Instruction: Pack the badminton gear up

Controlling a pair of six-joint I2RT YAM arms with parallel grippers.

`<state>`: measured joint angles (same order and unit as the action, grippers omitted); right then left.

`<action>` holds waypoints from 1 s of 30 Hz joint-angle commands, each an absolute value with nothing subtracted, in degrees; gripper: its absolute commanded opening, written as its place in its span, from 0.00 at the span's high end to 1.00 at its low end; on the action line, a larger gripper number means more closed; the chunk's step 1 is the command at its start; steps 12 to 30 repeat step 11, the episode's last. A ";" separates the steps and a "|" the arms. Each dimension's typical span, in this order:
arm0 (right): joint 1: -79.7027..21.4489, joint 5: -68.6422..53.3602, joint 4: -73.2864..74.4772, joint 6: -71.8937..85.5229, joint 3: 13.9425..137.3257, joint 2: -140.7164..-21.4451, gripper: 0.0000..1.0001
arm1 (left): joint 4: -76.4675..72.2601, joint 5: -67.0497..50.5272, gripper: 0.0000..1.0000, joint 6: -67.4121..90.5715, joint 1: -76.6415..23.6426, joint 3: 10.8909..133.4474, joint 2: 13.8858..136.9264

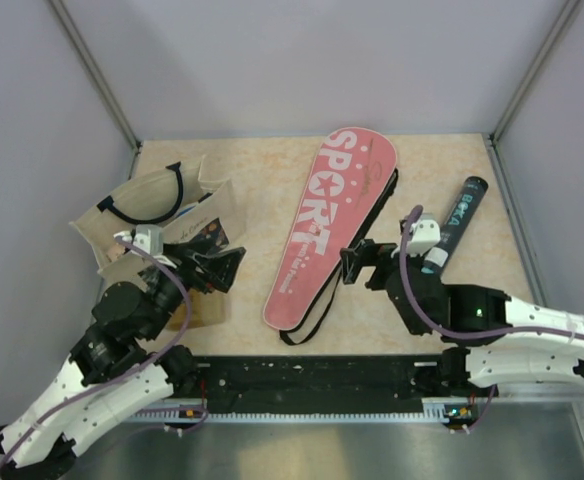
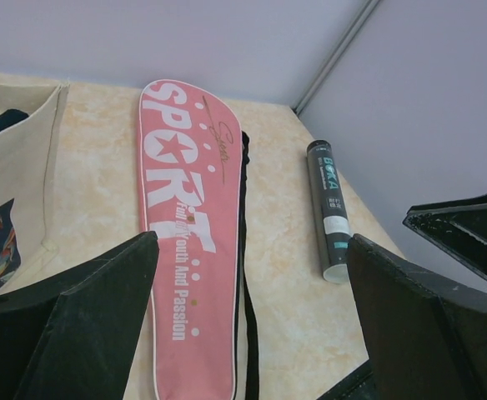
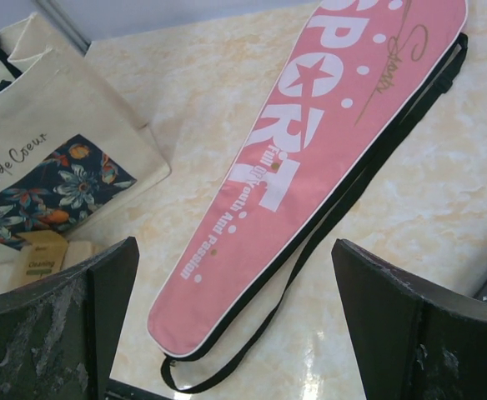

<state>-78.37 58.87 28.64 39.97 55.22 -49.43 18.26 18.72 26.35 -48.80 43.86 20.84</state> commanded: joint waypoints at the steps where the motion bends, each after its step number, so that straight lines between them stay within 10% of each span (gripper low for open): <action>1: -78.66 61.17 27.07 37.88 56.87 -47.11 0.01 | 18.54 18.81 0.01 26.54 -49.04 42.28 18.81; 30: -78.66 61.17 26.81 39.11 54.05 -43.51 0.01 | 18.81 18.72 0.01 26.37 -48.96 42.10 17.75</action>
